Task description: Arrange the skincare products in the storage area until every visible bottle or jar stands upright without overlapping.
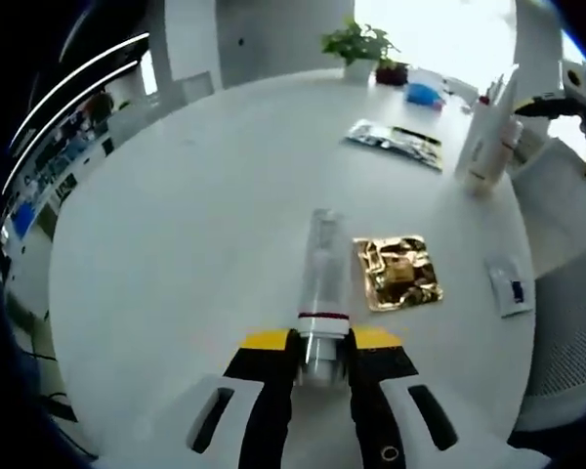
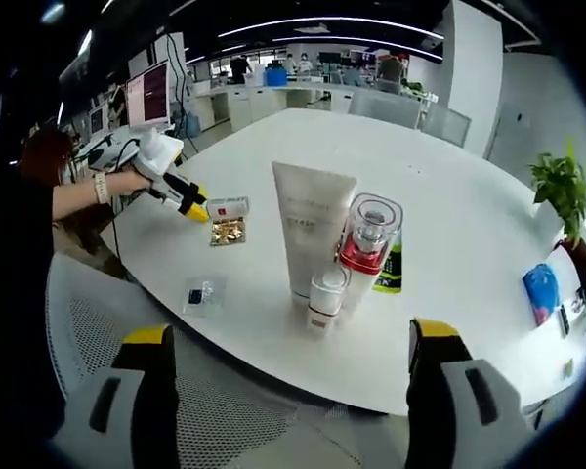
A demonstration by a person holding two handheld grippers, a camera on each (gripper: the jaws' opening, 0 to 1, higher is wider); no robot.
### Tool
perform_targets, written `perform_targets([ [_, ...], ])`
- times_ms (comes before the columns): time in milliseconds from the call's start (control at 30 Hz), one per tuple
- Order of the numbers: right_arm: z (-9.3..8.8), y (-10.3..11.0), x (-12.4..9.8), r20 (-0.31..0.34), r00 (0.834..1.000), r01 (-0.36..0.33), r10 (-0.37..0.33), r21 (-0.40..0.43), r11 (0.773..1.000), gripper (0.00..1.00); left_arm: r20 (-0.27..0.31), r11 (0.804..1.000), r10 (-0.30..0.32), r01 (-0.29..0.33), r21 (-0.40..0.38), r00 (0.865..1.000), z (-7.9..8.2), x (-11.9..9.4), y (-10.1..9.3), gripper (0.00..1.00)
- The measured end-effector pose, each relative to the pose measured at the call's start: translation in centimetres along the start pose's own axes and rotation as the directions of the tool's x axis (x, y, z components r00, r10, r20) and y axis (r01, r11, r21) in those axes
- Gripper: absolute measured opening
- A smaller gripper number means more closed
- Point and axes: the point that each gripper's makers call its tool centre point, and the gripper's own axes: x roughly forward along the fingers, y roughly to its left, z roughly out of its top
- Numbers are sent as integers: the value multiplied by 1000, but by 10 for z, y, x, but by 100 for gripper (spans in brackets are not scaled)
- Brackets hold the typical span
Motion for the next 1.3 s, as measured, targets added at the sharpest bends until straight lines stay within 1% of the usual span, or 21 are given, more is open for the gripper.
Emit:
perform_targets([
  [100,1,0,-2,5,1000,1,-1,-6,1000,100,2,1000,1,-1,-4,1000,-1,-2,0,17],
  [200,1,-1,-2,7,1000,-5,5,-11,1000,99,-4,1000,26,-26,9,1000,0,-3,1,16],
  [267,2,-3,-2,13,1000,-3,3,-26,1000,99,-13,998,42,-41,43,999,0,-4,1,16],
  [333,4,-4,-3,23,1000,-18,19,-41,999,99,-14,998,53,-53,46,998,2,-5,-1,16],
  [433,7,-7,-6,37,998,-38,41,-82,996,99,-13,998,61,-60,23,998,4,-10,-6,15],
  [500,8,-9,-8,44,997,-59,64,-104,993,99,-13,995,94,-94,25,995,6,-16,-8,15],
  [633,13,-10,-13,57,994,-80,88,-141,987,99,9,993,118,-119,12,993,16,-29,-20,15],
  [700,20,-10,-18,80,991,-87,105,-200,976,99,2,990,135,-135,28,991,21,-37,-30,15],
  [767,27,-11,-25,105,989,-81,108,-233,969,95,0,991,130,-130,40,992,26,-43,-44,15],
  [833,37,-6,-31,140,980,-98,139,-265,959,90,-2,991,121,-121,56,993,29,-47,-57,15],
  [867,42,-1,-34,149,974,-119,168,-292,949,89,-8,990,121,-120,75,993,32,-49,-64,15],
  [900,44,1,-36,149,973,-123,175,-306,944,88,-10,988,122,-120,94,993,34,-51,-69,15],
  [1000,54,13,-37,164,958,-162,236,-371,914,80,-2,988,117,-116,105,993,43,-55,-83,15],
  [1033,59,20,-36,180,946,-186,269,-377,907,76,2,988,111,-110,108,994,46,-56,-88,15],
  [1067,62,25,-34,192,937,-206,292,-372,905,75,1,989,105,-105,109,994,48,-56,-92,15],
  [1100,63,31,-32,191,925,-239,327,-374,896,74,-2,987,101,-100,124,995,51,-57,-97,15],
  [1133,62,36,-29,177,918,-273,356,-367,889,72,-9,986,99,-97,132,995,53,-56,-101,15],
  [1167,62,40,-25,170,912,-297,373,-352,888,72,-14,985,95,-92,143,995,54,-56,-104,15],
  [1233,61,47,-18,151,902,-323,405,-385,864,72,-24,985,81,-77,153,996,56,-57,-111,15],
  [1267,61,48,-17,151,902,-323,405,-386,864,71,-26,985,77,-72,155,997,57,-57,-113,15],
  [1300,61,54,-13,139,896,-337,422,-407,849,69,-29,986,68,-63,156,997,59,-58,-117,15],
])
